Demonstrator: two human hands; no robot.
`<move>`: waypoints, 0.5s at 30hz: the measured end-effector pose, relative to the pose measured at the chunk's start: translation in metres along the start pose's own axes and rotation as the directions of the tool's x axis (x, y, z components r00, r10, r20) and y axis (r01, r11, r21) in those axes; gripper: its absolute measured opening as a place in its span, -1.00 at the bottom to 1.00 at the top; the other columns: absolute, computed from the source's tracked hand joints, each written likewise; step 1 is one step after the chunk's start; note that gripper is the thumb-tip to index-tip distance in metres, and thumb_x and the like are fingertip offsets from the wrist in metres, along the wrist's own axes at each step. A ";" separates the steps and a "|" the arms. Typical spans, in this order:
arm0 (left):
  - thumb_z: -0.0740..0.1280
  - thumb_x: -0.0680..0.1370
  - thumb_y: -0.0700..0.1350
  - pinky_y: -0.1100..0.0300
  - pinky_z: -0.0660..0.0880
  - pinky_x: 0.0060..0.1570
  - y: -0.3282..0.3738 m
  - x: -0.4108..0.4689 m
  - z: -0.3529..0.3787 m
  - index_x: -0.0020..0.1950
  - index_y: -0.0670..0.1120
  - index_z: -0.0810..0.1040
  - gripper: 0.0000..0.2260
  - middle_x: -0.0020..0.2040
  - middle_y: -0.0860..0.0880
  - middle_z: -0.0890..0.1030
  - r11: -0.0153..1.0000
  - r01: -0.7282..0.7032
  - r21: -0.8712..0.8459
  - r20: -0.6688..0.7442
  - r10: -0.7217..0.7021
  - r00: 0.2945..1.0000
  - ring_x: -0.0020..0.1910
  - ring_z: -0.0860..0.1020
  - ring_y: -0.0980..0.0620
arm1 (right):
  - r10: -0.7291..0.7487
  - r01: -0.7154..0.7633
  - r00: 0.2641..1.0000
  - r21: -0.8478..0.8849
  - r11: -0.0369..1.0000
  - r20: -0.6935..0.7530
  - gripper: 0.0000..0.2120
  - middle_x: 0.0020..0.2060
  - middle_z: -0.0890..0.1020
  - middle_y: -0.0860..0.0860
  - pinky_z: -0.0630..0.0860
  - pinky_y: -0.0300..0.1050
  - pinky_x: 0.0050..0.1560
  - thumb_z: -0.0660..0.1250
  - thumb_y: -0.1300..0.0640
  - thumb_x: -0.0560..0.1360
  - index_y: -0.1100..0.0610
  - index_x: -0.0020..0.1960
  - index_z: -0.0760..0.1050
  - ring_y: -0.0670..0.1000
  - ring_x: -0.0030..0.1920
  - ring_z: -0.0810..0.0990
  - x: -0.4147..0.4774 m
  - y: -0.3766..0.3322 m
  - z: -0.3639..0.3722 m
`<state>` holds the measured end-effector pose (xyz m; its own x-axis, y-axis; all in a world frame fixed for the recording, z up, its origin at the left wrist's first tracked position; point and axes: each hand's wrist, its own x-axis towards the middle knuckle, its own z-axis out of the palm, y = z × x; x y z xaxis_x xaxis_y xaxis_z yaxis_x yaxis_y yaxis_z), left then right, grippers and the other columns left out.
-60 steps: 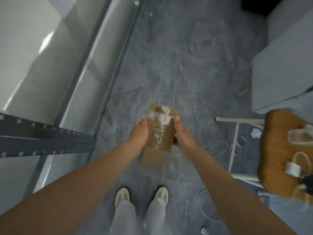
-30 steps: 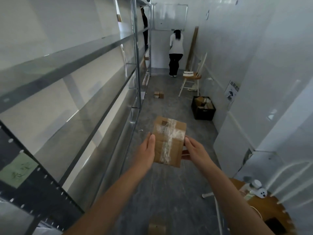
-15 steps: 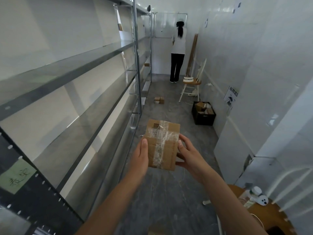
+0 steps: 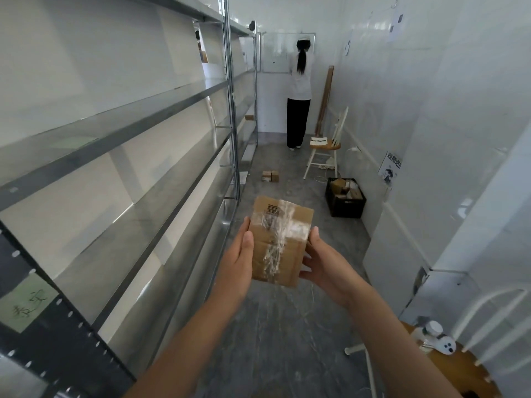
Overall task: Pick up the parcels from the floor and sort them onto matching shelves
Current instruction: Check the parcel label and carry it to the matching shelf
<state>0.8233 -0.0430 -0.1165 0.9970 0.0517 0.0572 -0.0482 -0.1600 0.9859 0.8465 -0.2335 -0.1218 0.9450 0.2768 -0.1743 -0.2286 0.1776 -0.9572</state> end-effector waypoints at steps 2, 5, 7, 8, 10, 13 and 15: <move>0.03 0.70 0.15 -0.09 0.37 0.50 -0.003 -0.001 0.001 0.63 0.18 0.21 -0.53 0.51 0.04 0.47 1.000 -0.011 0.005 0.005 0.011 1.000 0.47 0.45 0.05 | 0.001 -0.001 1.000 -0.007 1.000 -0.007 -0.52 0.38 0.55 -0.10 0.41 0.25 0.40 0.02 -0.32 0.60 -0.23 0.42 0.42 0.04 0.45 0.43 0.001 -0.004 -0.001; 0.02 0.73 0.05 -0.04 0.32 0.52 -0.006 -0.007 0.002 0.66 0.17 0.14 -0.54 0.56 0.04 0.39 0.999 -0.026 0.025 0.031 0.026 0.999 0.52 0.37 0.03 | -0.014 0.014 1.000 0.012 1.000 0.001 -0.56 0.41 0.51 -0.11 0.34 0.31 0.43 0.00 -0.29 0.62 -0.25 0.41 0.43 0.02 0.47 0.39 -0.002 -0.009 -0.004; 0.03 0.74 0.00 0.02 0.30 0.51 -0.009 -0.010 0.001 0.66 0.16 0.12 -0.54 0.59 0.06 0.34 0.999 -0.045 -0.002 0.045 0.045 0.998 0.55 0.33 0.06 | -0.023 0.023 1.000 0.032 0.999 0.013 -0.57 0.42 0.50 -0.10 0.33 0.35 0.41 0.02 -0.27 0.63 -0.24 0.41 0.43 0.04 0.47 0.37 -0.004 -0.010 -0.006; 0.03 0.74 -0.02 0.06 0.29 0.51 -0.010 -0.011 0.000 0.66 0.16 0.12 -0.54 0.60 0.07 0.32 0.998 -0.055 -0.021 0.055 0.056 0.997 0.56 0.31 0.09 | -0.024 0.023 1.000 0.038 0.999 0.007 -0.57 0.41 0.52 -0.10 0.34 0.36 0.40 0.03 -0.26 0.63 -0.23 0.40 0.45 0.05 0.47 0.39 -0.005 -0.010 -0.006; 0.06 0.75 -0.07 0.11 0.29 0.53 -0.015 -0.010 -0.002 0.65 0.18 0.13 -0.54 0.61 0.14 0.30 0.995 -0.064 -0.074 0.079 0.070 0.994 0.55 0.30 0.19 | -0.029 0.030 0.999 0.038 0.999 -0.028 -0.58 0.34 0.59 -0.09 0.37 0.36 0.39 0.07 -0.24 0.63 -0.18 0.39 0.48 0.06 0.42 0.45 -0.005 -0.009 -0.006; 0.09 0.72 -0.03 0.00 0.30 0.54 -0.015 -0.008 -0.003 0.65 0.12 0.18 -0.53 0.60 0.16 0.33 0.986 -0.048 -0.160 0.105 0.066 0.992 0.54 0.34 0.20 | -0.058 0.061 0.994 0.021 0.998 -0.096 -0.56 0.24 0.66 -0.06 0.42 0.24 0.40 0.13 -0.19 0.64 -0.06 0.43 0.47 0.05 0.30 0.57 -0.005 -0.009 -0.005; 0.08 0.67 0.02 -0.09 0.29 0.55 -0.014 -0.006 -0.002 0.65 0.05 0.23 -0.49 0.59 0.09 0.38 0.974 -0.036 -0.223 0.086 0.056 0.995 0.55 0.36 0.12 | -0.089 0.091 0.989 0.005 0.996 -0.119 -0.61 0.26 0.65 -0.07 0.45 0.15 0.39 0.18 -0.13 0.64 -0.09 0.44 0.46 0.04 0.28 0.61 -0.005 -0.008 -0.006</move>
<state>0.8176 -0.0396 -0.1300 0.9942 -0.0423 0.0988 -0.0960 0.0623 0.9934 0.8451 -0.2417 -0.1142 0.9827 0.1457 -0.1142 -0.1430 0.2063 -0.9680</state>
